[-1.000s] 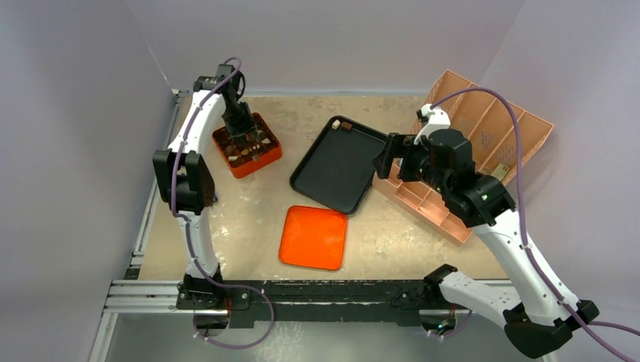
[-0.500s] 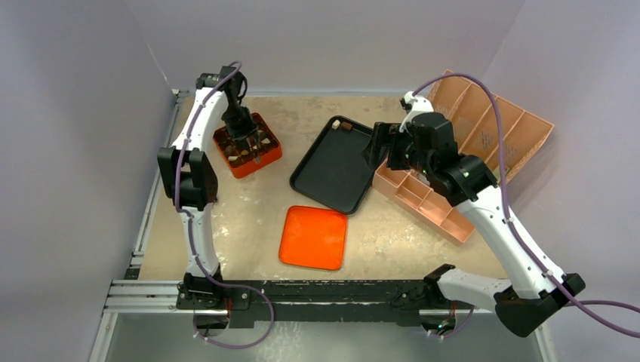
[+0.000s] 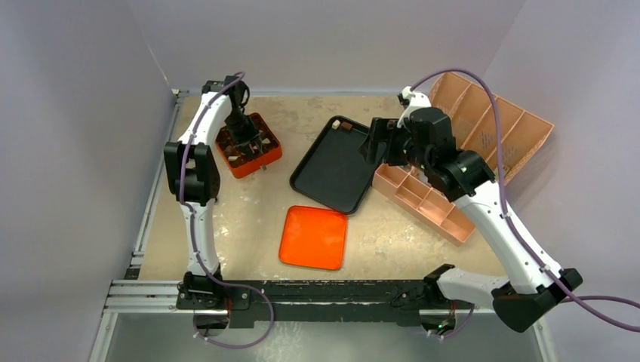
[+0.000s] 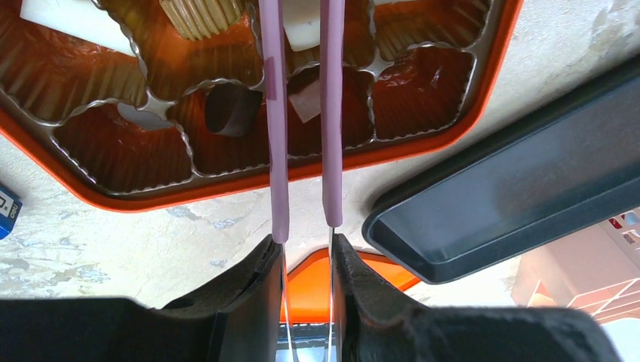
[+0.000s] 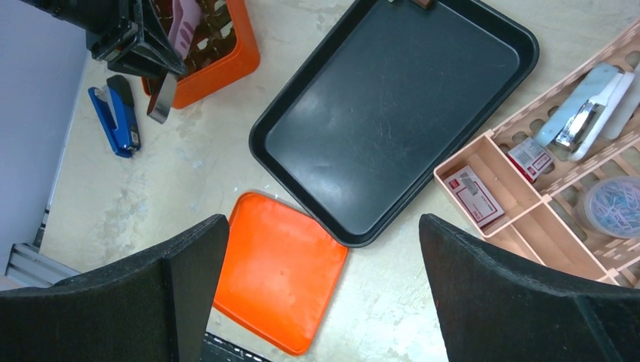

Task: Pack the chocolate
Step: Pick up the fake chocolate from the plate.

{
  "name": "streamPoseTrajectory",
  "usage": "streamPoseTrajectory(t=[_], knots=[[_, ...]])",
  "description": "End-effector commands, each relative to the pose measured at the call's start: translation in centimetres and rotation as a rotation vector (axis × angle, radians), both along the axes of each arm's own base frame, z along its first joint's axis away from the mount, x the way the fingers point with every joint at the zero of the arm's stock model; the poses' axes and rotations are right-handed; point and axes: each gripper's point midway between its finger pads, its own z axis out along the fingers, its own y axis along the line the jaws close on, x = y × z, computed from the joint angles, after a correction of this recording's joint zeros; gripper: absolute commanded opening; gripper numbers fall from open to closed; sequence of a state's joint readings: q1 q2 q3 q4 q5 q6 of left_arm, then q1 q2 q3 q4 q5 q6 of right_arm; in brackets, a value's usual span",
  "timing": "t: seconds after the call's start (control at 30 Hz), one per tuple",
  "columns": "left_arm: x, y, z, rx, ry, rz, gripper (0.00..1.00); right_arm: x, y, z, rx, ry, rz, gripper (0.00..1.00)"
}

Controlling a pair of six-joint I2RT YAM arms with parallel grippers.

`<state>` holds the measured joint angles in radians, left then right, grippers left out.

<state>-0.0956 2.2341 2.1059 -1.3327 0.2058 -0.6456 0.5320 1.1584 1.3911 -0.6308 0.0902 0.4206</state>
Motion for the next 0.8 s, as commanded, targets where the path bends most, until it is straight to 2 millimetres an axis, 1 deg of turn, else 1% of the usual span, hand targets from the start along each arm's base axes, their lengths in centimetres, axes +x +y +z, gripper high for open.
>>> streamPoseTrajectory(t=[0.0, 0.07, 0.17, 0.23, 0.27, 0.33, 0.37, 0.43, 0.5, 0.57, 0.6, 0.67, 0.73, 0.77], knots=[[-0.6, 0.0, 3.1, -0.014, -0.044, 0.029, 0.25, 1.5, 1.3, 1.8, 0.042, -0.057, 0.014, 0.98], [-0.2, 0.2, 4.4, -0.008, -0.085, 0.047, 0.24, 2.7, 2.5, 1.8, 0.06, -0.045, 0.024, 0.97], [0.3, 0.6, 6.2, 0.011, -0.148, 0.076, 0.24, 5.1, 4.7, 1.2, 0.102, -0.017, 0.03, 0.93], [0.2, 0.9, 7.0, 0.024, -0.172, 0.085, 0.24, 6.8, 5.8, 0.7, 0.113, -0.007, 0.024, 0.92], [0.1, 1.1, 7.4, 0.031, -0.186, 0.084, 0.23, 7.7, 6.4, 0.1, 0.111, 0.004, 0.023, 0.91], [-0.1, 1.1, 8.1, 0.03, -0.212, 0.074, 0.23, 8.8, 7.5, -0.4, 0.129, 0.022, 0.033, 0.9], [-0.2, 0.9, 8.3, 0.016, -0.217, 0.063, 0.23, 9.2, 7.9, -0.6, 0.136, 0.028, 0.031, 0.88], [-0.8, 0.2, 8.7, -0.024, -0.211, 0.026, 0.23, 9.3, 9.3, -0.9, 0.176, 0.055, 0.082, 0.84], [-1.6, -1.3, 9.0, -0.066, -0.201, -0.028, 0.23, 9.7, 10.1, -0.7, 0.201, 0.042, 0.107, 0.79], [-2.6, -2.6, 9.2, -0.065, -0.185, -0.09, 0.24, 9.6, 10.7, -0.4, 0.224, 0.043, 0.13, 0.76], [-3.1, -3.4, 9.3, -0.057, -0.179, -0.123, 0.24, 9.6, 10.7, -0.3, 0.226, 0.042, 0.126, 0.76], [-3.6, -5.2, 9.5, -0.039, -0.195, -0.188, 0.24, 9.7, 9.9, -0.2, 0.206, 0.036, 0.089, 0.76], [-3.9, -7.0, 9.3, -0.01, -0.219, -0.237, 0.24, 9.4, 8.4, -0.3, 0.169, 0.035, 0.03, 0.79], [-3.8, -8.1, 9.2, -0.011, -0.235, -0.264, 0.24, 9.2, 7.2, 0.0, 0.146, 0.028, -0.011, 0.81]])
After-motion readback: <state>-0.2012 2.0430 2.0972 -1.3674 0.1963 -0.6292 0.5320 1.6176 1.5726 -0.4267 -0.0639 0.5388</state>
